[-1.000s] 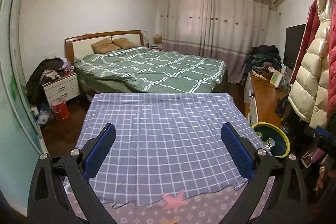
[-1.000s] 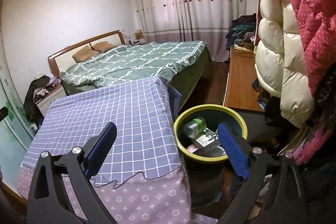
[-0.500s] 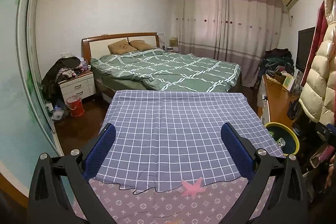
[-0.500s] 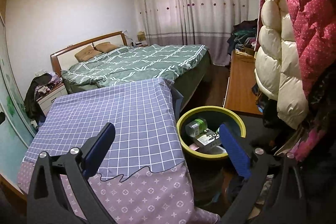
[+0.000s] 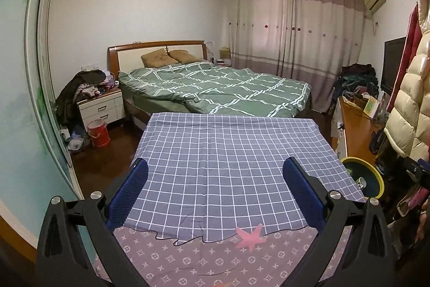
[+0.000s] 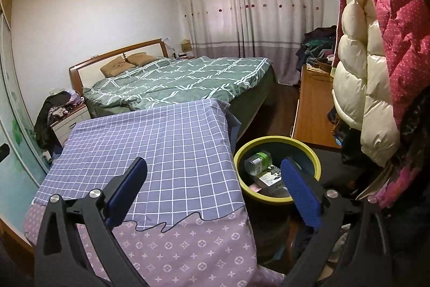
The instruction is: Collect trash
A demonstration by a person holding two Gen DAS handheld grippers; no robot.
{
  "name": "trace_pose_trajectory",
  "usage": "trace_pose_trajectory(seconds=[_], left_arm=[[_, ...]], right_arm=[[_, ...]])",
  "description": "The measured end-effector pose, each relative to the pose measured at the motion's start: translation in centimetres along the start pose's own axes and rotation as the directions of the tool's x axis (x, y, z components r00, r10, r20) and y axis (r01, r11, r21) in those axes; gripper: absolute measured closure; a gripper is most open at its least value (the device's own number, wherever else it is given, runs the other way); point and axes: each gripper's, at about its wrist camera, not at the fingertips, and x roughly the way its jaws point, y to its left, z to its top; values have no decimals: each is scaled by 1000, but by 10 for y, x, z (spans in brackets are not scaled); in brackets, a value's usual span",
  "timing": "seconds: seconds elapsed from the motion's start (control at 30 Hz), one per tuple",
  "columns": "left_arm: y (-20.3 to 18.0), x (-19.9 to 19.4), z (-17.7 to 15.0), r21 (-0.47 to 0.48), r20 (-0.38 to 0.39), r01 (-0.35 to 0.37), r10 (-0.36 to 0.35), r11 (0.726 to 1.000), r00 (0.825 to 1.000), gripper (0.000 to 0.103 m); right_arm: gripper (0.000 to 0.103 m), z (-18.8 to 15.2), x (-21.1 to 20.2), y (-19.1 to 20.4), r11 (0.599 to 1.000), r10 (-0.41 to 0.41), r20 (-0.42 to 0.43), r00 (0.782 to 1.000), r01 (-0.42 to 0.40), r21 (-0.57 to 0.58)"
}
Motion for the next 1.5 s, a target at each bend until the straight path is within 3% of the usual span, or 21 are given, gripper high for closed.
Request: trace_pose_trajectory(seconds=[1.5], left_arm=[[-10,15,-4,16,-27,-1,1,1000,1000,5]], right_arm=[[7,-5,9,4,999,24,-21,1000,-23,24]])
